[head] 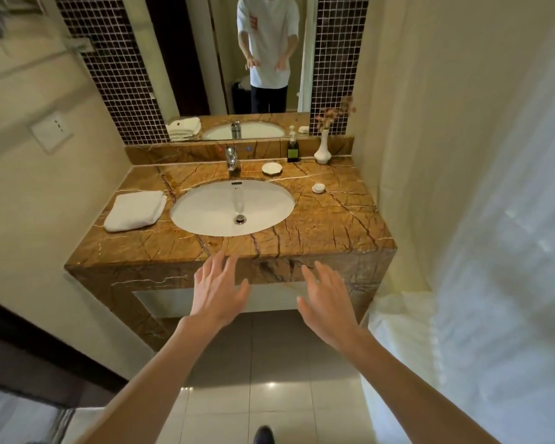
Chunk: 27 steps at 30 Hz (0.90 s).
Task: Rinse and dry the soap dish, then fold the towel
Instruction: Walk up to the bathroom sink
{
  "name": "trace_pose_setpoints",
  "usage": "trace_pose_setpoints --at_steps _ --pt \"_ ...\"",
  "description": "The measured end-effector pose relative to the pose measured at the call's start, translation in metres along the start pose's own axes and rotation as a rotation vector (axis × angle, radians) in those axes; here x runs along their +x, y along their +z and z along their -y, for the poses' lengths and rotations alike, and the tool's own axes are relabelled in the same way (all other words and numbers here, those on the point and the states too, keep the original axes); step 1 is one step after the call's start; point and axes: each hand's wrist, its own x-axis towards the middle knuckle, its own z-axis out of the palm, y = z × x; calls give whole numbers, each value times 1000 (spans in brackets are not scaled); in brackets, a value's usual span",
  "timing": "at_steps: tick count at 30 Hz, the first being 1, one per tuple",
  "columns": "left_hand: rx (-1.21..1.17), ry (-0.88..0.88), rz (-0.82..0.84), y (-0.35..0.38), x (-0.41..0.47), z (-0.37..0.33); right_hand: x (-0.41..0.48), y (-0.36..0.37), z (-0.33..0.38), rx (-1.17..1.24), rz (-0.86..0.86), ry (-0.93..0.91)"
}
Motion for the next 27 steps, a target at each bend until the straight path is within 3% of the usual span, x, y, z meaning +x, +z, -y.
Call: trace_pose_setpoints --at_steps 20,27 --pt "-41 -21 22 42 284 37 291 28 -46 17 21 11" --pt "-54 -61 83 71 359 45 374 50 -77 36 117 37"
